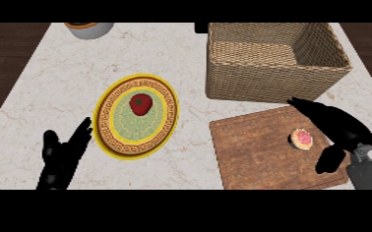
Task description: Pick the cupcake from the cutting board and place it in the basket
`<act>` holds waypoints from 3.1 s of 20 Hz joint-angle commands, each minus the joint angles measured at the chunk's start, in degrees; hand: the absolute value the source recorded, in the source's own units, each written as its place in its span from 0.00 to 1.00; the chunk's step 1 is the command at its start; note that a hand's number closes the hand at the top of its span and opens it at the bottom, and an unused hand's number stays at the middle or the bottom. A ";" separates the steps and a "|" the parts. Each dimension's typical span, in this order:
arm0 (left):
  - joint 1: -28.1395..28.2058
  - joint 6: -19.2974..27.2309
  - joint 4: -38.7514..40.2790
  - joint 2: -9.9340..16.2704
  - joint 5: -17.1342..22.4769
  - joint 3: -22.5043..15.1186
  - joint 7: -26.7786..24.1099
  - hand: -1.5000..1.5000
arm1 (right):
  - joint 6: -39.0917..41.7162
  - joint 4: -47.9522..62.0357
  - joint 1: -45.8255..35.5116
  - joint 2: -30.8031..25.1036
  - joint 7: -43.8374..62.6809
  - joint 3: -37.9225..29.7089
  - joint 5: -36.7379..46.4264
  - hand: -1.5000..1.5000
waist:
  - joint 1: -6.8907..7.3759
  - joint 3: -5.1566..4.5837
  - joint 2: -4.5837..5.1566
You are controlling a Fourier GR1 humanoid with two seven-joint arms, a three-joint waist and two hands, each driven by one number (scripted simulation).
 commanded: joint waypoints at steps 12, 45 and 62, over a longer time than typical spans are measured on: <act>5.91 -1.13 -3.65 -2.57 -3.48 0.94 1.41 0.50 | -6.10 2.94 4.05 4.80 -4.66 0.34 7.45 1.00 | -0.12 -0.42 0.24; -0.82 -3.81 0.96 -3.97 -4.18 1.76 3.34 0.50 | -46.70 -11.04 -30.32 30.40 59.16 25.16 3.22 1.00 | 2.59 -0.49 0.09; 1.38 -3.64 -0.54 -2.88 -4.07 4.31 3.99 0.50 | -34.67 2.08 -60.59 29.25 69.24 0.32 7.18 1.00 | 0.22 -0.48 0.14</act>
